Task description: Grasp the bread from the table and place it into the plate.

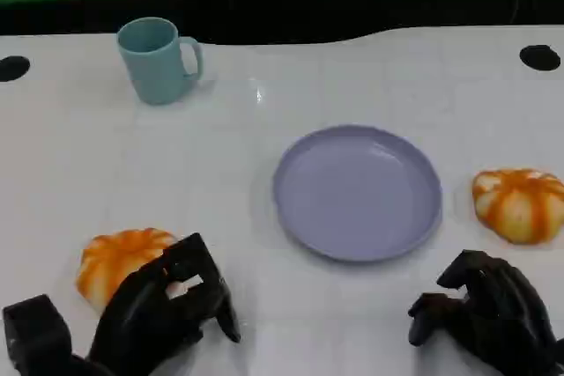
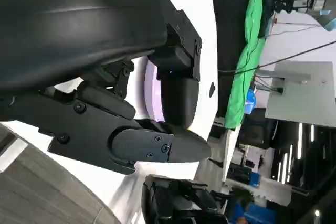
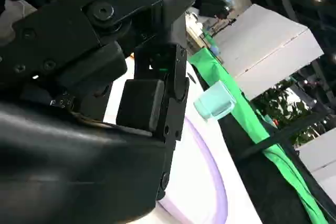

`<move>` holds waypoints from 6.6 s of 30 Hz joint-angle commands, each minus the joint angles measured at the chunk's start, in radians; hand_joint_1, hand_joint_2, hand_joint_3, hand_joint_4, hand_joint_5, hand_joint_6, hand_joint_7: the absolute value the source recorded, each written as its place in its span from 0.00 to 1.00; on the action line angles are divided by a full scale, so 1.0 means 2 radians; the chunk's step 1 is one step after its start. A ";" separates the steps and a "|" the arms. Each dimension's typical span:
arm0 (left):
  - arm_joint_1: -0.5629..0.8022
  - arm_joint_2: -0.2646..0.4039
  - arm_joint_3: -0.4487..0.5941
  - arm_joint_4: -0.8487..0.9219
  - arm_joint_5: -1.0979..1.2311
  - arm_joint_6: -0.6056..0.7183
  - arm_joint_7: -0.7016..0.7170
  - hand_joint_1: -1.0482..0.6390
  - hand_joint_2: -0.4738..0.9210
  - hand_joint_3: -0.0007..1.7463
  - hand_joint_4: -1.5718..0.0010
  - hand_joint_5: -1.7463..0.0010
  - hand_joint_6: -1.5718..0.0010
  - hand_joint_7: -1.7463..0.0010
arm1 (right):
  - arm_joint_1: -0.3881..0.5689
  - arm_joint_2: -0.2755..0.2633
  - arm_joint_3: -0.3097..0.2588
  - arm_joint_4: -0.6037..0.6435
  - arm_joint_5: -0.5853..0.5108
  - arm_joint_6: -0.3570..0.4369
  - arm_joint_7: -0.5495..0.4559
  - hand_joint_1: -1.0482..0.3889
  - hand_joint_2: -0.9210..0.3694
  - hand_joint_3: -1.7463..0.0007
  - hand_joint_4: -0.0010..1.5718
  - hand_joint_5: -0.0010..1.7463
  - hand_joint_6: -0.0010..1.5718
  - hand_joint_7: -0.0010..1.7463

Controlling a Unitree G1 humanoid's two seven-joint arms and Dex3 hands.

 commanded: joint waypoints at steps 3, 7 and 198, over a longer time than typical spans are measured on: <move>0.001 0.006 0.002 -0.002 0.002 -0.002 0.002 0.19 1.00 0.18 0.54 0.00 0.66 0.02 | 0.001 -0.005 -0.002 -0.004 0.001 -0.004 -0.003 0.01 0.13 1.00 1.00 0.40 1.00 0.20; 0.002 0.006 0.003 -0.003 0.000 -0.001 0.001 0.19 1.00 0.18 0.55 0.00 0.66 0.02 | 0.002 -0.005 -0.003 -0.004 0.004 0.000 -0.003 0.01 0.14 1.00 1.00 0.40 1.00 0.20; -0.193 0.137 -0.169 0.036 0.452 -0.021 0.526 0.50 0.72 0.55 0.53 0.00 0.63 0.02 | -0.006 -0.008 -0.009 0.008 -0.003 0.003 -0.003 0.00 0.15 1.00 1.00 0.41 1.00 0.20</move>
